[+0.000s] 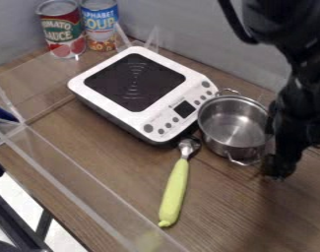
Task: Remove silver pot from the white and black stove top and place it on the table
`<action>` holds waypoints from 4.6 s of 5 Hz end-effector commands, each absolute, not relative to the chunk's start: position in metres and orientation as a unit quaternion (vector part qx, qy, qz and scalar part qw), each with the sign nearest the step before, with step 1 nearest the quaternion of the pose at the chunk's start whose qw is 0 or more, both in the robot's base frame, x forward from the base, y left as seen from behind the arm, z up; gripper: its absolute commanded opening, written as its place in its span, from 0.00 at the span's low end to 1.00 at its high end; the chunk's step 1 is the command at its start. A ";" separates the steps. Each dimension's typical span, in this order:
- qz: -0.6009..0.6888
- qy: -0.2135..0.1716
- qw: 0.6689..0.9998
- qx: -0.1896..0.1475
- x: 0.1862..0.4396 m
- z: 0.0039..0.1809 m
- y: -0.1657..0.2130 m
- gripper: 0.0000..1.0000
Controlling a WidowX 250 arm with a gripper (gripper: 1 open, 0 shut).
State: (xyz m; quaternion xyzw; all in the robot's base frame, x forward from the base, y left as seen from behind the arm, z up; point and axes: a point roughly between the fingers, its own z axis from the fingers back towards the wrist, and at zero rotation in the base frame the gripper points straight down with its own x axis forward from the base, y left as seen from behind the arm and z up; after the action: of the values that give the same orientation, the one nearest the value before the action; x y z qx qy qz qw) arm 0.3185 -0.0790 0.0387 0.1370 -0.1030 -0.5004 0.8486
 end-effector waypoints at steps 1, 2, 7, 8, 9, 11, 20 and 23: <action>-0.496 -0.116 0.849 0.144 0.320 0.045 -0.091 1.00; -0.485 -0.112 0.856 0.142 0.317 0.045 -0.097 1.00; -0.531 -0.111 0.830 0.128 0.298 0.051 -0.108 0.00; -0.509 -0.105 0.845 0.127 0.301 0.050 -0.110 0.00; -0.488 -0.097 0.858 0.127 0.305 0.051 -0.112 1.00; -0.484 -0.084 0.862 0.123 0.327 0.050 -0.117 0.00; -0.440 -0.027 0.887 0.133 0.346 0.057 -0.100 0.00; -0.387 -0.022 0.910 0.145 0.362 0.068 -0.063 1.00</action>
State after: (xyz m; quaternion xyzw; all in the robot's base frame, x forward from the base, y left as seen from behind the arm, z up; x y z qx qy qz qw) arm 0.3517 -0.0701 0.0410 0.1346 0.0175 -0.4020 0.9055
